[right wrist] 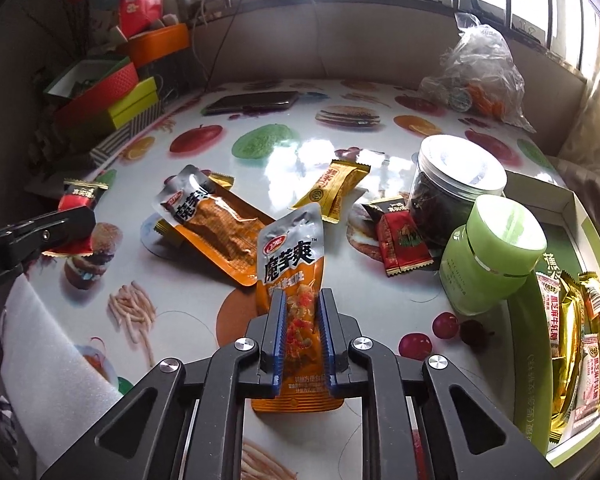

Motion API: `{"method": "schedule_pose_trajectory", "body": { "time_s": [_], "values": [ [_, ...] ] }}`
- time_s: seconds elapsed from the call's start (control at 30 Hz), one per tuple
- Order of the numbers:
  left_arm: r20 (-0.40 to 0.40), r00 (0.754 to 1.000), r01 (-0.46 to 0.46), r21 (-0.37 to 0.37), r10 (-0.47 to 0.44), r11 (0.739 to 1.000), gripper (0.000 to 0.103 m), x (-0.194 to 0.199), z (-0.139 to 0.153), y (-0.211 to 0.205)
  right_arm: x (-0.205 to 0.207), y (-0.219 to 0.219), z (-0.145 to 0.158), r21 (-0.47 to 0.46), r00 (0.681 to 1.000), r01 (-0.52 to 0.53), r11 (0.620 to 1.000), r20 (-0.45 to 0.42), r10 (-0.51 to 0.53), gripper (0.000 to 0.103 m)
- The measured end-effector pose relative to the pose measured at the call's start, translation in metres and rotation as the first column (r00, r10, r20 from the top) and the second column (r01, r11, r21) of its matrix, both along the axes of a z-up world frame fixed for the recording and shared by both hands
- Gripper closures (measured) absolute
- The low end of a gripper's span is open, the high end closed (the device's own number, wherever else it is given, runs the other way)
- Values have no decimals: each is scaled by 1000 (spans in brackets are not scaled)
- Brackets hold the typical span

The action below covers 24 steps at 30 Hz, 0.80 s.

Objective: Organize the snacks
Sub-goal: 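Lift the orange bag with the right gripper and carry it toward the green box, then lower the orange bag into the green box beside the candies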

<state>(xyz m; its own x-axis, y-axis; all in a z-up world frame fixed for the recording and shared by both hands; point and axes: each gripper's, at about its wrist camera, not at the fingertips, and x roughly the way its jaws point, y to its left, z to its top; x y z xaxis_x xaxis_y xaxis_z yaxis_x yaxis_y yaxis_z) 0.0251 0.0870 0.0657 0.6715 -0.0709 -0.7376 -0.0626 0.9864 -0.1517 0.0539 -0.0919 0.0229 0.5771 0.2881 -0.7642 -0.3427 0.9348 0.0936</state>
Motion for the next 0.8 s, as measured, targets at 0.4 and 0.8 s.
{"method": "schedule_pose_trajectory", "body": {
  "time_s": [0.4, 0.8],
  "values": [
    [27, 999, 39, -12, -38, 999, 80, -11, 9, -13, -22, -8, 20, 55, 999, 2, 998, 51, -5, 92],
    [68, 988, 137, -17, -136, 990, 80, -15, 25, -47, -44, -41, 54, 111, 990, 60, 992, 117, -73, 92]
  ]
}}
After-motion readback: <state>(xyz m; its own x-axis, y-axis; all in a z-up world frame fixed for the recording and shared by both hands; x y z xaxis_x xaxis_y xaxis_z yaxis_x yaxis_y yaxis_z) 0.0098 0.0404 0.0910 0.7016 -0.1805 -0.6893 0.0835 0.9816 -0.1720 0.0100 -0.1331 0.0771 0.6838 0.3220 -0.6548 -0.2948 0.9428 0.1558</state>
